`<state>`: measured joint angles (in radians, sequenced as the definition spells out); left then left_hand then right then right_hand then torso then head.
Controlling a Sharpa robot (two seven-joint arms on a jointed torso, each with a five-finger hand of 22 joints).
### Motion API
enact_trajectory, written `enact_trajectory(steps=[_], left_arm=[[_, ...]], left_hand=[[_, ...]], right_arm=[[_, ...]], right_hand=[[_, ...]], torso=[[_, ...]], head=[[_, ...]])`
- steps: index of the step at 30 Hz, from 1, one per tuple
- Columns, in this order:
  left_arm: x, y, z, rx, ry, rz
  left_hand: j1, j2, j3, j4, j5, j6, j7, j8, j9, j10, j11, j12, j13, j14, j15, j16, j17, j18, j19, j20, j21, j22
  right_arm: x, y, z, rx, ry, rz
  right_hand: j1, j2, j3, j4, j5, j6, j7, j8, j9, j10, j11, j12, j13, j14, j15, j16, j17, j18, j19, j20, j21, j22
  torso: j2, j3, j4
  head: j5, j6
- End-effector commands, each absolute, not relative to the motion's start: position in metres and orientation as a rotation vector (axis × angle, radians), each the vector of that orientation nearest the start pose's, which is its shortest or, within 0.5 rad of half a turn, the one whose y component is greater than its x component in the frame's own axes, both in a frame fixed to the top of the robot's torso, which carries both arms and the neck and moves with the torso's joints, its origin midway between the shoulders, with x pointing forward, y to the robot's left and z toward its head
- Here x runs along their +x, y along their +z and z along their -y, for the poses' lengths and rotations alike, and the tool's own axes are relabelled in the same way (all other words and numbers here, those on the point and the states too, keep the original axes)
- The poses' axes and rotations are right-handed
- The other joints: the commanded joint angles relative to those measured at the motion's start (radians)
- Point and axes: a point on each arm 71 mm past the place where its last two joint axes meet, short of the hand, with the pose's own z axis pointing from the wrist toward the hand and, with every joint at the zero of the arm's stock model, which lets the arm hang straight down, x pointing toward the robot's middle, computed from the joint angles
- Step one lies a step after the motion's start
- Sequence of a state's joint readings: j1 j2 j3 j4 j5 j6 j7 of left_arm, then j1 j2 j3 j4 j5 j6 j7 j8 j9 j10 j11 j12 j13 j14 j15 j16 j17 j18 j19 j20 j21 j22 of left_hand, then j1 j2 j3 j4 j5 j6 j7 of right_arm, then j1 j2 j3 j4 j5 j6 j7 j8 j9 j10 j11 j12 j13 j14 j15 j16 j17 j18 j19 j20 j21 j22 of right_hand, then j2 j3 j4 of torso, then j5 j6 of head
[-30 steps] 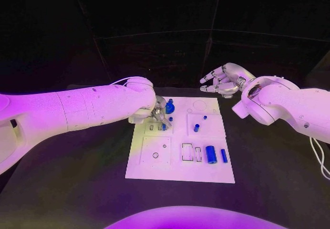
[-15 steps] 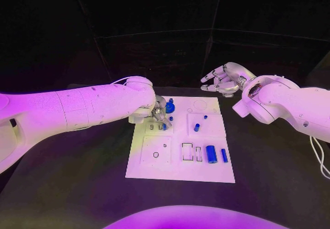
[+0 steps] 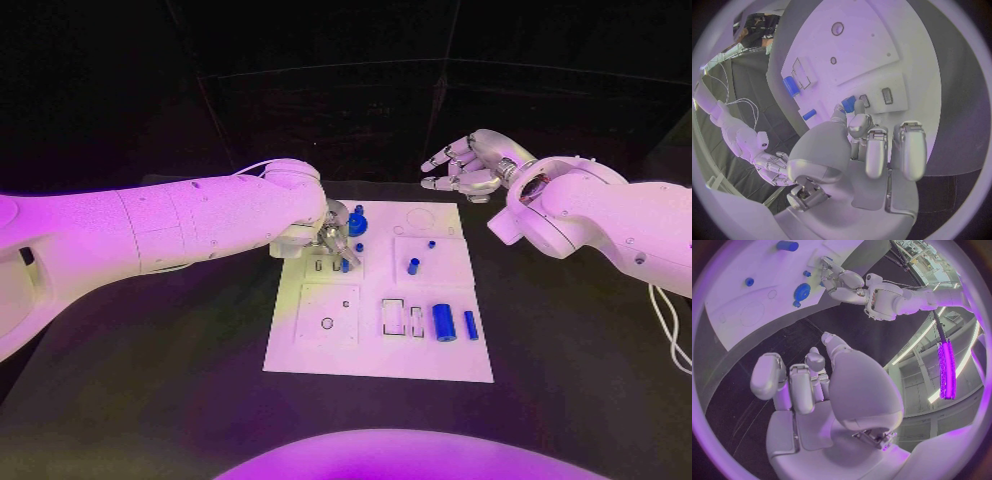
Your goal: Assemble the parts on the task board
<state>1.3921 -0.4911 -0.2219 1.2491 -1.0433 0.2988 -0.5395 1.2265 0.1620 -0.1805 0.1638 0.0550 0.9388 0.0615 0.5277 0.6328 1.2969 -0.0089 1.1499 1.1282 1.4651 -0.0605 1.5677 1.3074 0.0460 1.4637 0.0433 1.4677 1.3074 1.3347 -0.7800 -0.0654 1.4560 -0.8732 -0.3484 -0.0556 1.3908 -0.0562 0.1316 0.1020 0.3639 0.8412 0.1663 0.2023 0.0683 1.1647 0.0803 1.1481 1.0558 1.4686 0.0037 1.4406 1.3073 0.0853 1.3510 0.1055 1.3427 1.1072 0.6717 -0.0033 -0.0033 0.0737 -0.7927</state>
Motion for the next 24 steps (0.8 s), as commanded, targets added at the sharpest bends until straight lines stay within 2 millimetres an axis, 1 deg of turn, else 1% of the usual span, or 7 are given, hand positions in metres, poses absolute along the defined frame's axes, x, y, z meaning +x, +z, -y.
enact_trajectory(steps=[1,7,11,15,19,23,24], left_arm=[[0.523,-0.208,-0.122,0.100,-0.283,-2.414],[0.522,-0.208,-0.124,0.078,-0.305,-2.418],[0.520,-0.208,-0.125,0.062,-0.319,-2.416],[0.519,-0.208,-0.127,0.050,-0.330,-2.409],[0.517,-0.207,-0.131,0.030,-0.339,-2.394],[0.516,-0.205,-0.138,-0.020,-0.353,-2.364],[0.516,-0.205,-0.140,-0.031,-0.355,-2.358]], left_hand=[[0.044,0.013,0.028,-0.035,-0.004,-0.011,-0.005,-0.001,0.003,-0.009,-0.004,-0.010,-0.003,0.106,-0.011,0.003,0.263,-0.006,0.030,-0.004,-0.006,0.078],[0.130,0.037,0.106,-0.112,-0.003,-0.023,-0.012,-0.015,0.004,-0.015,-0.011,-0.022,-0.009,0.106,-0.018,0.003,0.263,-0.006,0.029,-0.011,-0.009,0.075],[0.159,0.046,0.179,-0.161,-0.002,-0.031,-0.007,-0.029,0.004,-0.018,-0.009,-0.034,-0.016,0.106,-0.018,0.003,0.263,-0.005,0.028,-0.013,-0.011,0.073],[0.135,0.035,0.249,-0.192,-0.004,-0.031,-0.004,-0.035,0.009,-0.018,-0.006,-0.042,-0.021,0.106,-0.014,0.003,0.263,-0.005,0.027,-0.009,-0.013,0.073],[0.123,0.031,0.274,-0.200,-0.004,-0.031,-0.003,-0.036,0.012,-0.018,-0.006,-0.044,-0.023,0.106,-0.012,0.003,0.263,-0.005,0.027,-0.009,-0.014,0.073],[0.077,0.011,0.350,-0.222,-0.005,-0.029,-0.003,-0.036,0.023,-0.013,-0.005,-0.044,-0.022,0.106,-0.012,0.003,0.263,-0.005,0.027,-0.007,-0.015,0.073],[0.045,-0.002,0.401,-0.235,-0.008,-0.029,-0.001,-0.035,0.031,-0.010,-0.005,-0.042,-0.020,0.106,-0.012,0.003,0.263,-0.004,0.027,-0.007,-0.016,0.073]], right_arm=[[0.520,-0.134,0.193,0.331,0.927,-1.671],[0.520,-0.134,0.192,0.331,0.927,-1.671],[0.521,-0.134,0.192,0.330,0.927,-1.672],[0.521,-0.134,0.192,0.331,0.927,-1.673],[0.522,-0.134,0.193,0.332,0.925,-1.673],[0.522,-0.135,0.194,0.333,0.922,-1.675],[0.522,-0.135,0.194,0.334,0.922,-1.675]], right_hand=[[0.001,0.001,0.001,0.003,0.006,0.004,0.004,0.004,-0.001,0.003,-0.001,0.001,0.000,0.047,-0.004,-0.006,0.026,0.006,-0.003,-0.001,-0.005,-0.001],[0.001,0.001,0.001,0.003,0.006,0.004,0.004,0.004,-0.001,0.003,-0.001,0.001,0.000,0.047,-0.004,-0.006,0.026,0.006,-0.003,-0.001,-0.005,-0.001],[0.001,0.001,0.001,0.003,0.006,0.004,0.004,0.004,-0.001,0.003,-0.001,0.001,0.000,0.047,-0.004,-0.006,0.026,0.006,-0.003,-0.001,-0.005,-0.001],[-0.001,0.001,0.001,0.004,0.007,0.004,0.004,0.004,-0.001,0.004,-0.001,0.002,0.001,0.047,-0.004,-0.007,0.026,0.006,-0.003,-0.001,-0.006,-0.002],[-0.001,0.001,0.001,0.004,0.007,0.004,0.004,0.004,-0.001,0.004,-0.001,0.002,0.001,0.047,-0.004,-0.007,0.026,0.006,-0.003,-0.001,-0.006,-0.002],[-0.001,0.001,0.001,0.004,0.007,0.004,0.004,0.004,-0.001,0.004,-0.001,0.002,0.001,0.047,-0.004,-0.007,0.026,0.006,-0.003,-0.001,-0.006,-0.002],[-0.001,0.001,0.001,0.005,0.007,0.004,0.004,0.004,-0.001,0.003,-0.001,0.001,0.000,0.047,-0.004,-0.007,0.026,0.006,-0.003,-0.001,-0.006,-0.003]], torso=[[0.000,0.0001,0.0000],[0.000,-0.0005,0.0000],[0.000,0.0002,0.0002],[0.000,0.0003,0.0015],[0.000,-0.0003,0.0009],[-0.001,0.0004,0.0008],[0.000,0.0010,0.0008]], head=[[0.000,0.000],[0.001,0.000],[0.001,-0.002],[0.002,-0.002],[0.004,-0.002],[0.010,-0.003],[0.015,-0.003]])
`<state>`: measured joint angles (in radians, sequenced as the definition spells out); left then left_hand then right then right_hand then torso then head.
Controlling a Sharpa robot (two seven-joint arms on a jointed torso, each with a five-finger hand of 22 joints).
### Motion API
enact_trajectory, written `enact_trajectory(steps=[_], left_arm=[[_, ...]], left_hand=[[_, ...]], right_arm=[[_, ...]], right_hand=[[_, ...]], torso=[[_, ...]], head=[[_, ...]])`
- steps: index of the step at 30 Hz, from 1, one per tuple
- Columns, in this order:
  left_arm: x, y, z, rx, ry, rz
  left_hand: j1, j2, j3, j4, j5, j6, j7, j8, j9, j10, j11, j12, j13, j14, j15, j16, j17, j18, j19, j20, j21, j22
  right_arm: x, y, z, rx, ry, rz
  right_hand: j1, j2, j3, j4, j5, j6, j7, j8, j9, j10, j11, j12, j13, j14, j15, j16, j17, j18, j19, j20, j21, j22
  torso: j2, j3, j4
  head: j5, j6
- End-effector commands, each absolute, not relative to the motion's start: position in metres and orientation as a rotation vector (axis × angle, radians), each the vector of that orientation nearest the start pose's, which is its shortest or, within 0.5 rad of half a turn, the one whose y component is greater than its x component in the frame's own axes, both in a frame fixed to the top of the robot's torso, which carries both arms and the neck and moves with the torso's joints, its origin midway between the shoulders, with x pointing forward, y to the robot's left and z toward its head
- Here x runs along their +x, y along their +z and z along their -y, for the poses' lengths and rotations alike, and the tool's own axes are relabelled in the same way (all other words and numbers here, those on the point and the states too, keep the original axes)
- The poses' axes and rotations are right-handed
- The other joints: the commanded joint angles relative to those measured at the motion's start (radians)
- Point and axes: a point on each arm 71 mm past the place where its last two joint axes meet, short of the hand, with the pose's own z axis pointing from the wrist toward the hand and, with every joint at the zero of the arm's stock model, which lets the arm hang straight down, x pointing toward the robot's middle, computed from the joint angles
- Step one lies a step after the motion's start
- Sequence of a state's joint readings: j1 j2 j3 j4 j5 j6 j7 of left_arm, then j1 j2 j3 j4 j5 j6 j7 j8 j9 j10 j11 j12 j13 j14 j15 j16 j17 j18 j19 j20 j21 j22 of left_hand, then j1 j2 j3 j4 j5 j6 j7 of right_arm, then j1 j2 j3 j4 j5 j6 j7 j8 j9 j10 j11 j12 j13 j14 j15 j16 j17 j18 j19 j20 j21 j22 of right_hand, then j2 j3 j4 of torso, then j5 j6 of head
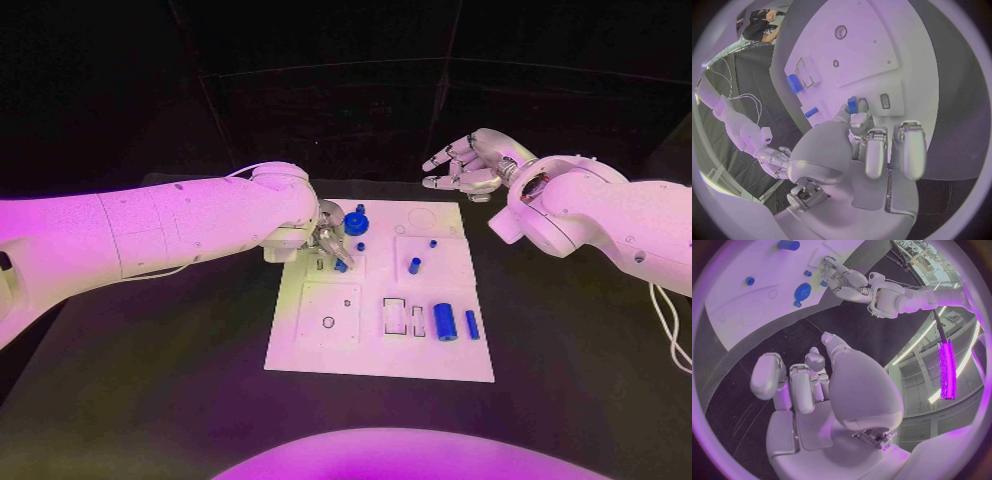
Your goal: Assemble the parts on the task board
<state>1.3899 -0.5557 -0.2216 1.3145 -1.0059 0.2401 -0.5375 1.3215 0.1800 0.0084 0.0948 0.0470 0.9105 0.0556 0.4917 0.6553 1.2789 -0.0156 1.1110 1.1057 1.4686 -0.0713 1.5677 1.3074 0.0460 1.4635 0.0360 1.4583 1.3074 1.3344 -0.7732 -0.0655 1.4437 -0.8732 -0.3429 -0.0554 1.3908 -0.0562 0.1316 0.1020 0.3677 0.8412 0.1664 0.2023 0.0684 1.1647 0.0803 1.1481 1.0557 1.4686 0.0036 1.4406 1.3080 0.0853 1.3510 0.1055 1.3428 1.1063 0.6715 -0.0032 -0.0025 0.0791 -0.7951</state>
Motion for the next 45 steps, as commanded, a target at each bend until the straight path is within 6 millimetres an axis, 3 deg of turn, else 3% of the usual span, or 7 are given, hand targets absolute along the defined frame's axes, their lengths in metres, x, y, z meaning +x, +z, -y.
enact_trajectory(steps=[1,3,12,18,24,28,45], left_arm=[[0.515,-0.204,-0.141,-0.041,-0.358,-2.351],[0.514,-0.203,-0.145,-0.070,-0.366,-2.332],[0.508,-0.201,-0.161,-0.163,-0.381,-2.210],[0.504,-0.207,-0.168,-0.189,-0.352,-2.139],[0.501,-0.213,-0.169,-0.190,-0.338,-2.101],[0.500,-0.216,-0.166,-0.192,-0.340,-2.092],[0.491,-0.224,-0.159,-0.161,-0.342,-2.137]], left_hand=[[-0.063,-0.026,0.231,-0.171,-0.002,-0.001,0.005,0.002,0.012,0.009,0.001,-0.003,0.002,0.102,-0.001,0.003,0.263,-0.004,0.027,0.000,-0.007,0.072],[-0.097,-0.041,0.284,-0.181,0.004,-0.002,0.001,0.004,0.020,0.011,0.007,-0.002,0.004,0.102,-0.002,0.003,0.263,-0.004,0.027,0.000,-0.009,0.072],[-0.134,-0.071,0.354,-0.199,0.003,0.003,0.001,0.010,0.034,0.019,0.001,0.006,0.009,0.102,-0.003,0.003,0.263,-0.004,0.027,-0.001,-0.011,0.071],[-0.156,-0.093,0.403,-0.208,0.003,0.006,-0.002,0.014,0.043,0.026,-0.002,0.012,0.014,0.102,-0.005,0.003,0.263,-0.005,0.031,-0.003,-0.007,0.078],[-0.165,-0.101,0.427,-0.210,0.003,0.007,-0.002,0.016,0.047,0.028,-0.002,0.014,0.016,0.102,-0.006,0.003,0.263,-0.005,0.032,-0.003,-0.006,0.081],[-0.170,-0.106,0.442,-0.212,0.003,0.007,-0.003,0.017,0.050,0.029,-0.003,0.015,0.017,0.102,-0.006,0.003,0.263,-0.006,0.032,-0.004,-0.006,0.082],[-0.182,-0.115,0.469,-0.211,0.003,0.009,-0.003,0.020,0.056,0.032,-0.003,0.017,0.018,0.102,-0.006,0.003,0.263,-0.006,0.033,-0.004,-0.005,0.084]], right_arm=[[0.522,-0.135,0.194,0.334,0.921,-1.675],[0.522,-0.135,0.195,0.335,0.920,-1.676],[0.522,-0.135,0.197,0.337,0.917,-1.675],[0.522,-0.135,0.197,0.339,0.915,-1.678],[0.523,-0.136,0.197,0.341,0.910,-1.687],[0.523,-0.136,0.196,0.341,0.910,-1.690],[0.524,-0.137,0.197,0.344,0.898,-1.700]], right_hand=[[-0.002,0.001,0.001,0.005,0.004,0.004,0.004,0.004,-0.001,0.002,-0.001,0.001,-0.001,0.047,-0.004,-0.007,0.024,0.006,-0.004,-0.001,-0.007,-0.002],[-0.002,0.001,0.001,0.005,0.004,0.004,0.004,0.004,-0.001,0.002,-0.001,0.001,-0.001,0.047,-0.004,-0.007,0.024,0.006,-0.004,-0.001,-0.007,-0.002],[-0.002,0.001,0.001,0.006,0.004,0.004,0.004,0.004,-0.001,0.002,-0.001,0.001,-0.001,0.046,-0.004,-0.008,0.024,0.006,-0.004,-0.001,-0.007,-0.004],[-0.003,0.001,0.001,0.006,0.004,0.004,0.004,0.004,-0.001,0.002,-0.001,0.001,-0.001,0.046,-0.004,-0.008,0.024,0.006,-0.005,-0.001,-0.008,-0.004],[-0.003,0.001,0.001,0.006,0.004,0.004,0.004,0.004,-0.001,0.001,-0.001,-0.001,-0.003,0.047,-0.004,-0.007,0.025,0.007,-0.005,-0.001,-0.008,-0.006],[-0.003,0.001,0.001,0.006,0.004,0.004,0.004,0.004,-0.001,0.001,-0.001,-0.001,-0.003,0.047,-0.004,-0.007,0.025,0.007,-0.005,-0.001,-0.008,-0.006],[-0.003,0.001,0.001,0.006,0.004,0.004,0.004,0.004,-0.001,0.001,-0.001,-0.001,-0.003,0.047,-0.004,-0.007,0.025,0.007,-0.005,-0.001,-0.008,-0.006]], torso=[[0.000,0.0011,0.0003],[0.000,0.0009,0.0010],[-0.001,0.0017,0.0002],[-0.001,0.0027,0.0033],[0.000,-0.0007,0.0035],[0.000,0.0020,0.0011],[0.001,0.0015,0.0015]], head=[[0.010,-0.001],[0.010,-0.003],[0.018,-0.006],[0.024,-0.008],[0.026,-0.007],[0.028,-0.007],[0.023,-0.010]])
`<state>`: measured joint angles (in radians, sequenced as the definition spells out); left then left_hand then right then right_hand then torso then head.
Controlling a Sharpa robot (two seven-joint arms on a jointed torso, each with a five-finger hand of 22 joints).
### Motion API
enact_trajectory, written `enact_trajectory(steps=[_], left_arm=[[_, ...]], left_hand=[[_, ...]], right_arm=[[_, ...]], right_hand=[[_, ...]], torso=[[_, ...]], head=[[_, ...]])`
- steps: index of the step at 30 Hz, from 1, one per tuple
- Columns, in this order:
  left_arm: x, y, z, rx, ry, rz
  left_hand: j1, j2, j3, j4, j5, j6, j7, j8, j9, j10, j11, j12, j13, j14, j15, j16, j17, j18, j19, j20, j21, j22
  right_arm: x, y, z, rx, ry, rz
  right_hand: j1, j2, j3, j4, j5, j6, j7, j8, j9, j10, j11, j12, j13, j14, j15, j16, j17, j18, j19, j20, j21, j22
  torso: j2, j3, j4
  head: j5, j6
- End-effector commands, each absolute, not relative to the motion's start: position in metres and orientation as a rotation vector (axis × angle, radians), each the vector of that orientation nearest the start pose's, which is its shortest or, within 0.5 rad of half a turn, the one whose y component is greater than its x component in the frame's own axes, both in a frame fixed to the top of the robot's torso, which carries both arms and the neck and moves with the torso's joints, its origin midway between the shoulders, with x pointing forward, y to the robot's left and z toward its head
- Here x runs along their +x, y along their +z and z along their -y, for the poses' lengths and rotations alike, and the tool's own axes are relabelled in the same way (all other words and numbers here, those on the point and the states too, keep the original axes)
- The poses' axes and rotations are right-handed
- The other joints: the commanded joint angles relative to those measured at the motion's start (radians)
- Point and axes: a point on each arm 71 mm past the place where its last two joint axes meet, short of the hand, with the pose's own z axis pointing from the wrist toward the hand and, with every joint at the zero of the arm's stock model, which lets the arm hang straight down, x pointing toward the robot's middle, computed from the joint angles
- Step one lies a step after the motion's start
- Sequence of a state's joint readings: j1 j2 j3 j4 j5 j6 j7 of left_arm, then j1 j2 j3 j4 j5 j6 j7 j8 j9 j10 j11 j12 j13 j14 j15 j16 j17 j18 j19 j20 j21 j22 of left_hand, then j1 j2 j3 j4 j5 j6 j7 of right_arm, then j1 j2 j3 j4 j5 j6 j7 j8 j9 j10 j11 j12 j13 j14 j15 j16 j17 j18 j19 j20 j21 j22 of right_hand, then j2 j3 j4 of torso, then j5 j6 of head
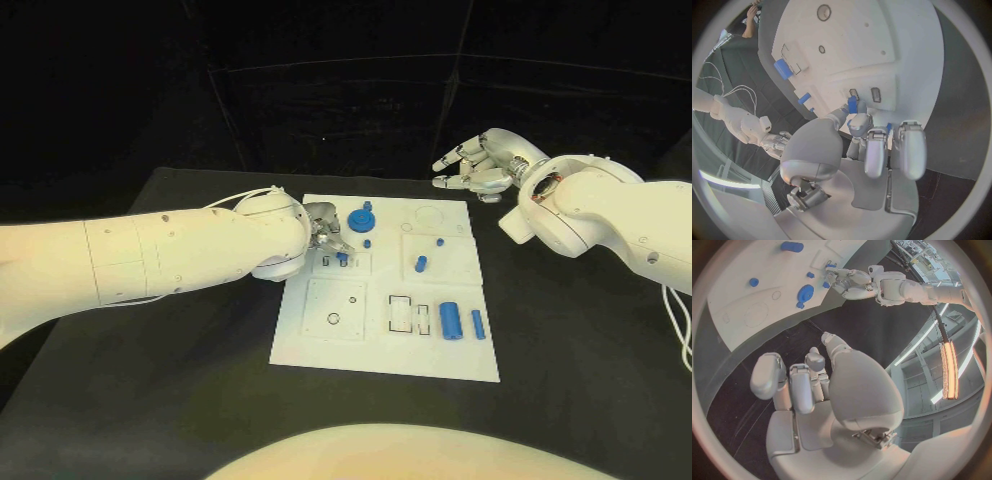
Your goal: Assemble the parts on the task board
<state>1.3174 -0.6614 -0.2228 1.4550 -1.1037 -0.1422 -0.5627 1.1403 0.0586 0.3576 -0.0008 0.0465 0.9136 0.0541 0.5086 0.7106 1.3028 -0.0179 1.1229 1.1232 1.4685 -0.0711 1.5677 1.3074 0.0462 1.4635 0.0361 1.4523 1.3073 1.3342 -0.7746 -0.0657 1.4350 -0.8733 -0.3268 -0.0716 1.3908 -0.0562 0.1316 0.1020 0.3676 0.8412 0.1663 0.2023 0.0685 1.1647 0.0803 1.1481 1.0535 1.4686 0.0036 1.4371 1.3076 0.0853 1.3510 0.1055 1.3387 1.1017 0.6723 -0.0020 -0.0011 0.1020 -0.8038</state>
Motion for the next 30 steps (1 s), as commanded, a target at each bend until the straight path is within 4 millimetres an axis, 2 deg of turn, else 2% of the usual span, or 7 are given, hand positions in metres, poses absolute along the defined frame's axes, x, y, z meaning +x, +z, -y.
enact_trajectory(steps=[1,8,14,25,30], left_arm=[[0.4906,-0.2237,-0.1585,-0.160,-0.341,-2.139],[0.4893,-0.2250,-0.1586,-0.149,-0.329,-2.160],[0.4883,-0.2259,-0.1585,-0.141,-0.318,-2.176],[0.4875,-0.2277,-0.1588,-0.123,-0.297,-2.205],[0.4867,-0.2282,-0.1585,-0.115,-0.292,-2.216]], left_hand=[[-0.001,0.006,0.120,-0.115,0.004,0.006,-0.001,0.003,0.000,0.008,-0.001,0.005,0.001,0.102,-0.007,0.003,0.263,-0.006,0.033,-0.004,0.001,0.084],[-0.003,0.004,0.125,-0.115,0.004,0.007,-0.002,0.005,0.002,0.009,-0.001,0.006,0.002,0.102,-0.007,0.003,0.263,-0.006,0.034,-0.005,0.001,0.085],[-0.007,-0.006,0.155,-0.121,0.004,0.005,-0.002,0.007,0.007,0.008,-0.002,0.004,0.000,0.102,-0.008,0.003,0.263,-0.006,0.033,-0.005,0.000,0.084],[-0.011,-0.012,0.170,-0.123,0.004,0.004,-0.002,0.008,0.010,0.008,-0.002,0.004,-0.001,0.102,-0.008,0.003,0.263,-0.006,0.033,-0.005,-0.001,0.084],[-0.016,-0.018,0.182,-0.123,0.004,0.004,-0.002,0.010,0.013,0.009,-0.002,0.004,-0.001,0.102,-0.008,0.003,0.263,-0.006,0.033,-0.006,-0.001,0.084]], right_arm=[[0.5236,-0.1374,0.1968,0.344,0.897,-1.701],[0.5248,-0.1379,0.1979,0.346,0.893,-1.702],[0.5253,-0.1382,0.1986,0.347,0.890,-1.703],[0.5254,-0.1385,0.1989,0.347,0.889,-1.707],[0.5255,-0.1387,0.1988,0.346,0.889,-1.709]], right_hand=[[-0.003,0.001,0.001,0.006,0.004,0.004,0.004,0.004,-0.001,0.001,-0.001,-0.001,-0.001,0.047,-0.004,-0.003,0.026,0.007,-0.005,-0.001,-0.004,-0.001],[-0.004,0.001,0.001,0.007,0.005,0.003,0.004,0.004,-0.002,0.002,0.000,0.000,0.000,0.047,-0.004,-0.004,0.026,0.007,-0.006,-0.001,-0.005,-0.003],[-0.004,0.001,0.001,0.007,0.005,0.003,0.004,0.004,-0.002,0.002,0.000,0.000,0.000,0.047,-0.004,-0.004,0.026,0.007,-0.006,-0.001,-0.005,-0.003],[-0.004,0.001,0.001,0.007,0.005,0.003,0.004,0.004,-0.002,0.002,0.000,0.000,0.000,0.047,-0.004,-0.004,0.026,0.007,-0.006,-0.001,-0.005,-0.003],[-0.004,0.001,0.001,0.007,0.005,0.003,0.004,0.004,-0.002,0.002,0.000,0.000,0.000,0.047,-0.004,-0.004,0.026,0.007,-0.006,-0.001,-0.005,-0.003]], torso=[[0.000,0.0002,-0.0001],[0.000,0.0002,-0.0002],[0.000,0.0001,0.0012],[0.000,0.0004,-0.0015],[0.000,0.0005,-0.0002]], head=[[0.000,-0.002],[0.001,-0.004],[0.001,-0.004],[0.000,-0.004],[0.000,-0.005]])
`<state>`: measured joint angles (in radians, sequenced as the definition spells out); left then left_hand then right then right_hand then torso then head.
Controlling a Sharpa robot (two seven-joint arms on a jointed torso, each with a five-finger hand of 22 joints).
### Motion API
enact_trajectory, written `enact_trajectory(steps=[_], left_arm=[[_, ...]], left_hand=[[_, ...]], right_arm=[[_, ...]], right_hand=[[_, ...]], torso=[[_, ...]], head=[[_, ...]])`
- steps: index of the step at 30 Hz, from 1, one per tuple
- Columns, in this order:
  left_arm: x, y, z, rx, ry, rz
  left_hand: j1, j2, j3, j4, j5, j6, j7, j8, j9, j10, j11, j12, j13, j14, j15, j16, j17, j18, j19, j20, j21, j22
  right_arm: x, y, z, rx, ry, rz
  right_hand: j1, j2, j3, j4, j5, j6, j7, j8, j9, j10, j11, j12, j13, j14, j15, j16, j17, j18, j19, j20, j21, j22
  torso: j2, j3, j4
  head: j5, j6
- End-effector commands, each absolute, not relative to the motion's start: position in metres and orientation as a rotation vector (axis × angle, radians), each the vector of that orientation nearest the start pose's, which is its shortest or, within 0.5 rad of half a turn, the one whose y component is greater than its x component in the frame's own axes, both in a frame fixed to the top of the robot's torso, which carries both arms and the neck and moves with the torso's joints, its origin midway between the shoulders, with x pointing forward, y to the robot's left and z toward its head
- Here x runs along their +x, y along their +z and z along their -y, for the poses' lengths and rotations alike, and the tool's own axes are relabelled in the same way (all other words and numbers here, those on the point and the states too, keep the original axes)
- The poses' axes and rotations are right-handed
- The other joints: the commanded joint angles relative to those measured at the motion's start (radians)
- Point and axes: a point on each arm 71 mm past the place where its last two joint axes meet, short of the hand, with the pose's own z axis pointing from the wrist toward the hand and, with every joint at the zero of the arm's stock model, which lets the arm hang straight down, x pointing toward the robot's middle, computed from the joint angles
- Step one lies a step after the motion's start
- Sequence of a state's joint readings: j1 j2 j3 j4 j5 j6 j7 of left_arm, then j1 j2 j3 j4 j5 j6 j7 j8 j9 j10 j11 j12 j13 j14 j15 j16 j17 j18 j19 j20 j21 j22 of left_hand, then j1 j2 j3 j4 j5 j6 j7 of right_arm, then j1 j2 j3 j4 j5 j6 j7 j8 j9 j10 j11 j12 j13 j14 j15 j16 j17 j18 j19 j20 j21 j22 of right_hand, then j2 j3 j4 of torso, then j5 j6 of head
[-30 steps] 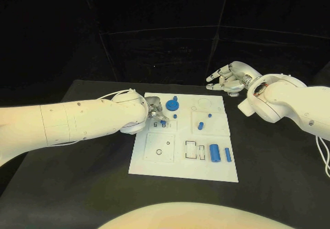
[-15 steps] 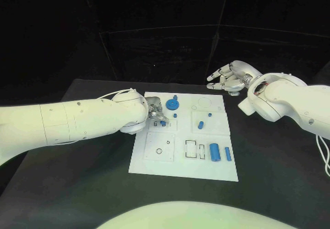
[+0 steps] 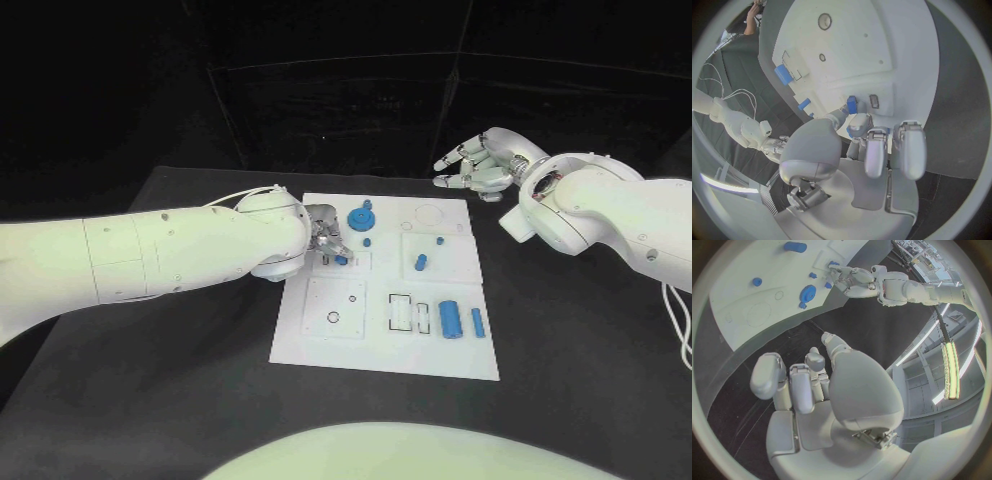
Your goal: Assemble the parts on the task board
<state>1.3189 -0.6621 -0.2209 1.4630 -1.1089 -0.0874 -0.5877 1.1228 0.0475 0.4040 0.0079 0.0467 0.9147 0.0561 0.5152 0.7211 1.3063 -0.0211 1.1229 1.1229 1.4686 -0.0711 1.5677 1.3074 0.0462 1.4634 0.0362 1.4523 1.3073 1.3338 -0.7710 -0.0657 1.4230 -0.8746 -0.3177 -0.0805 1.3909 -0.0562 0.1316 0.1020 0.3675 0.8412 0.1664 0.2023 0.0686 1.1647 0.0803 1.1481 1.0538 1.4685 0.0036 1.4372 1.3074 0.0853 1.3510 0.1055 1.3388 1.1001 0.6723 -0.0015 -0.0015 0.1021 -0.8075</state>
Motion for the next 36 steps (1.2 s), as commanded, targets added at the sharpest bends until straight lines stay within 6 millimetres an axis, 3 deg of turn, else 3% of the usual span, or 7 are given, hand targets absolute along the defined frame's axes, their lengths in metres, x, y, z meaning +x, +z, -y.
enact_trajectory(steps=[1,9,19,30,36], left_arm=[[0.4867,-0.2283,-0.1585,-0.114,-0.291,-2.217],[0.4864,-0.2285,-0.1575,-0.110,-0.289,-2.222],[0.4874,-0.2289,-0.1543,-0.103,-0.288,-2.227],[0.4934,-0.2302,-0.1529,-0.114,-0.277,-2.236],[0.4957,-0.2310,-0.1521,-0.107,-0.267,-2.246]], left_hand=[[0.001,-0.007,0.137,-0.132,0.004,0.003,-0.004,0.003,0.002,0.006,0.001,0.004,-0.001,0.102,-0.008,0.003,0.263,-0.006,0.033,-0.006,-0.001,0.084],[-0.001,-0.009,0.145,-0.132,0.004,0.004,-0.004,0.004,0.004,0.007,0.001,0.005,0.000,0.102,-0.008,0.003,0.263,-0.006,0.033,-0.006,-0.001,0.084],[-0.006,-0.011,0.149,-0.130,0.003,0.004,-0.004,0.005,0.006,0.007,0.001,0.005,0.000,0.102,-0.008,0.003,0.263,-0.006,0.033,-0.006,-0.001,0.084],[-0.076,-0.015,0.136,-0.071,0.002,0.021,-0.009,0.020,0.020,0.012,-0.001,0.011,0.003,0.102,-0.009,0.003,0.263,-0.006,0.034,-0.006,-0.001,0.087],[-0.112,-0.034,0.099,-0.044,0.002,0.030,-0.012,0.030,0.028,0.014,-0.003,0.014,0.004,0.102,-0.011,0.003,0.263,-0.006,0.034,-0.008,-0.001,0.088]], right_arm=[[0.5256,-0.1387,0.1988,0.346,0.889,-1.710],[0.5259,-0.1390,0.1977,0.344,0.890,-1.711],[0.5264,-0.1394,0.1967,0.343,0.891,-1.713],[0.5259,-0.1393,0.1971,0.339,0.886,-1.713],[0.5257,-0.1396,0.1971,0.337,0.884,-1.718]], right_hand=[[-0.004,0.001,0.001,0.007,0.005,0.003,0.004,0.004,-0.002,0.001,0.000,0.000,0.000,0.047,-0.004,-0.004,0.026,0.007,-0.006,-0.001,-0.005,-0.001],[-0.005,0.002,0.001,0.008,0.005,0.002,0.004,0.004,-0.002,0.001,0.000,0.000,-0.001,0.047,-0.004,-0.004,0.026,0.007,-0.006,-0.001,-0.006,-0.001],[-0.005,0.002,0.001,0.008,0.005,0.002,0.004,0.004,-0.002,0.001,0.000,0.000,-0.001,0.047,-0.004,-0.004,0.026,0.007,-0.006,-0.001,-0.006,-0.001],[-0.005,0.002,0.001,0.009,0.005,0.001,0.004,0.003,-0.002,0.000,0.000,-0.001,-0.002,0.047,-0.004,-0.005,0.024,0.007,-0.006,-0.001,-0.007,-0.003],[-0.005,0.002,0.001,0.009,0.005,0.001,0.004,0.003,-0.002,0.000,0.000,-0.001,-0.002,0.047,-0.004,-0.005,0.024,0.007,-0.006,-0.001,-0.007,-0.003]], torso=[[0.000,-0.0002,0.0008],[0.001,0.0005,-0.0002],[-0.001,0.0001,0.0007],[0.000,0.0009,-0.0009],[0.000,0.0006,-0.0003]], head=[[0.000,-0.002],[0.005,0.001],[0.000,-0.005],[-0.001,-0.004],[-0.001,-0.006]])
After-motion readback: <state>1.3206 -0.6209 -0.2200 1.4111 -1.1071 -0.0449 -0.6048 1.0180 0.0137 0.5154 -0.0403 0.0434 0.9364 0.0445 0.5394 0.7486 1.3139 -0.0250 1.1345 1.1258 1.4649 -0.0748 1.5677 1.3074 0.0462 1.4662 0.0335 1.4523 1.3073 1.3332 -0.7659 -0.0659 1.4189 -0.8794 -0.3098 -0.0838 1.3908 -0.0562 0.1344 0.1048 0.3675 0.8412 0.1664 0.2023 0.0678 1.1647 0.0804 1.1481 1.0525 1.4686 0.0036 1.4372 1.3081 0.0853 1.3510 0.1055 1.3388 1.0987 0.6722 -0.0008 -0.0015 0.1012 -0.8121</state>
